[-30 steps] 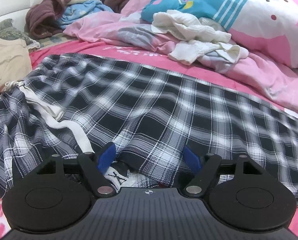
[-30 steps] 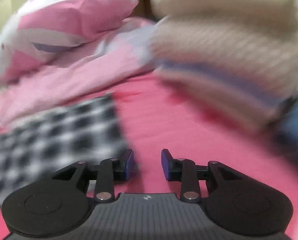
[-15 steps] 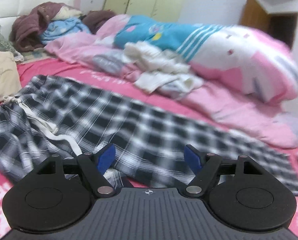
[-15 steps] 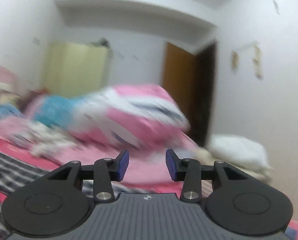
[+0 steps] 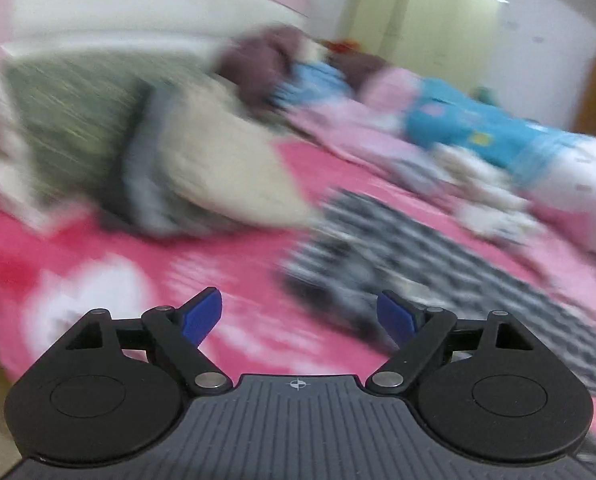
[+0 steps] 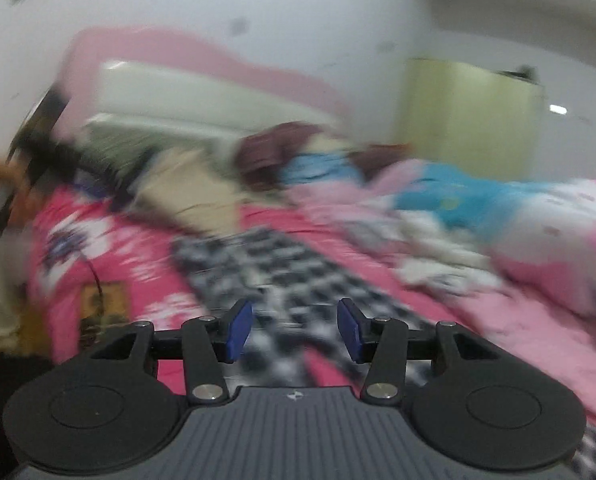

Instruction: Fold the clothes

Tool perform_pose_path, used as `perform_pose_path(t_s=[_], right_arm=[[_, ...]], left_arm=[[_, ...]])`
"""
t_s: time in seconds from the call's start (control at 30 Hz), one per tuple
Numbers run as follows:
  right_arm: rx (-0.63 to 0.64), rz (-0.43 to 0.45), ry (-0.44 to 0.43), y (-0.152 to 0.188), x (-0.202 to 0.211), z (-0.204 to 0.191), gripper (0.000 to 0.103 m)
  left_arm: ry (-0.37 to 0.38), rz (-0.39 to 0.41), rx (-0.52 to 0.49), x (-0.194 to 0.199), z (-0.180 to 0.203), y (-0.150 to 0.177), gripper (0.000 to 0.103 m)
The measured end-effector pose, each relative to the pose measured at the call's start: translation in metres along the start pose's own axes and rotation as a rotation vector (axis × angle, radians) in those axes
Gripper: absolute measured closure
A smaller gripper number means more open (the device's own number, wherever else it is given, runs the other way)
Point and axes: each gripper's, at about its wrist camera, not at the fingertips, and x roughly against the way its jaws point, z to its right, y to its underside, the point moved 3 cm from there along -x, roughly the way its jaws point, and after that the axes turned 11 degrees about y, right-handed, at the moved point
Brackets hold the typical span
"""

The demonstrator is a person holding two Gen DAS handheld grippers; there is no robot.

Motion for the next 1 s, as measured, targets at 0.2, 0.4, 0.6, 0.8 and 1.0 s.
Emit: perform_pose_path(t_s=[0.2, 0.4, 0.6, 0.8, 1.0], right_arm=[[0.132, -0.042, -0.184, 0.0, -0.056, -0.075, 0.054], [0.243, -0.063, -0.303, 0.0, -0.107, -0.135, 0.06], [0.325, -0.06, -0.342, -0.001, -0.153, -0.179, 0.064], [0.368, -0.083, -0.326, 0.008, -0.197, -0.207, 0.076], [0.334, -0.086, -0.336, 0.005, -0.215, -0.213, 0.103]], left_arm=[[-0.014, -0.029, 0.045, -0.027, -0.042, -0.01, 0.009], [0.243, -0.132, 0.272, -0.107, -0.047, 0.006, 0.018], [0.304, -0.154, 0.346, -0.151, -0.045, 0.011, 0.03], [0.336, -0.175, 0.389, -0.169, -0.05, 0.019, 0.051], [0.346, -0.171, 0.398, -0.175, -0.049, 0.024, 0.09]])
